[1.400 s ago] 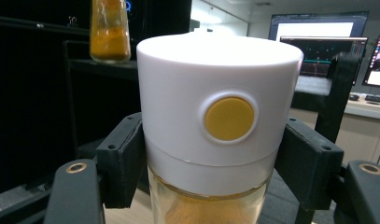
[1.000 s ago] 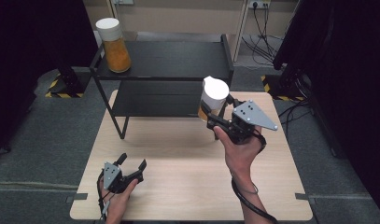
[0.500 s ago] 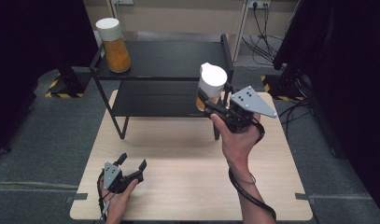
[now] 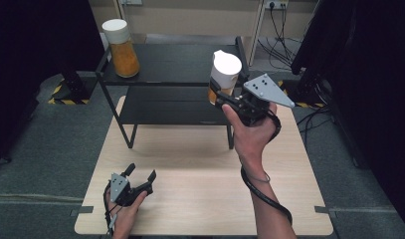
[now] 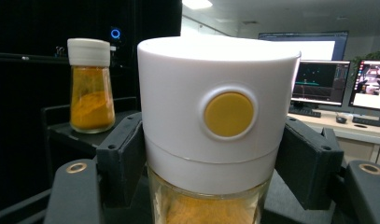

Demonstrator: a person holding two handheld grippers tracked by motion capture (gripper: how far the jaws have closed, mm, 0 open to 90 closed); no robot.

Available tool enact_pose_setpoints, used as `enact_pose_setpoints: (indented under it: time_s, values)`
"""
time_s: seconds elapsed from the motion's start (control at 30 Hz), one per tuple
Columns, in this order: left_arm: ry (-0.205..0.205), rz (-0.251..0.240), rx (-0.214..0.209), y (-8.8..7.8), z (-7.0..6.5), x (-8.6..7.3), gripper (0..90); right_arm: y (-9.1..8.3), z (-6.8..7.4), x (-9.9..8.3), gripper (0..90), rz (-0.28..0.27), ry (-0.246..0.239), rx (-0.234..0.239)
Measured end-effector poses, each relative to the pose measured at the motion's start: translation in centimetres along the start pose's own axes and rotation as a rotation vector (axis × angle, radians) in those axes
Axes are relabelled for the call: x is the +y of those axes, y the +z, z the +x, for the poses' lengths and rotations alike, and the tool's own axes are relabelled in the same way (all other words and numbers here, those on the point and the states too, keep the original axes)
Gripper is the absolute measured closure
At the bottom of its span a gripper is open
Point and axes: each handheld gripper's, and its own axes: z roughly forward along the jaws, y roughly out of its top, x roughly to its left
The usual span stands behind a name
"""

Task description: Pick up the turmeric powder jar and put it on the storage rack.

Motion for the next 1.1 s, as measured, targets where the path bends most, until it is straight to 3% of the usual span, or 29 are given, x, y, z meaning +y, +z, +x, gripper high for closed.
enact_pose_setpoints:
  time_s: [0.43,1.1]
  values:
    - [0.002,-0.001,-0.001,0.0,0.0,0.0,13.4,1.8,-0.6,0.5,30.4,0.009,0.031,-0.035]
    - [-0.005,0.000,-0.007,0.1,0.1,0.0,13.4,4.5,-0.8,2.5,30.4,0.028,0.027,-0.080]
